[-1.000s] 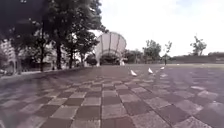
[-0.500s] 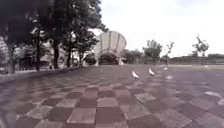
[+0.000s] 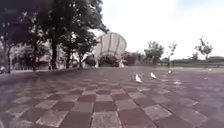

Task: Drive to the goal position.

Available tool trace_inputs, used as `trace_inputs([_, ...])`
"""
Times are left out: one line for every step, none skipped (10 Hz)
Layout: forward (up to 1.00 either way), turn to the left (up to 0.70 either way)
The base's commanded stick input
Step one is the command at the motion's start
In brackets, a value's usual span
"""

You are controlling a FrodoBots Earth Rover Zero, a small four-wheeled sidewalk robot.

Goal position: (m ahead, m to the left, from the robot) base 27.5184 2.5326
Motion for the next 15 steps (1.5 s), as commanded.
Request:
trace_inputs([1.0,0.0])
trace_inputs([1.0,0.0])
trace_inputs([1.0,0.0])
trace_inputs([1.0,0.0])
trace_inputs([1.0,0.0])
trace_inputs([1.0,0.02])
trace_inputs([1.0,0.14])
trace_inputs([1.0,0.18])
trace_inputs([1.0,0.14])
trace_inputs([1.0,0.09])
trace_inputs([1.0,0.0])
trace_inputs([1.0,0.0])
trace_inputs([1.0,0.0])
trace_inputs([1.0,0.0])
trace_inputs([1.0,0.0])
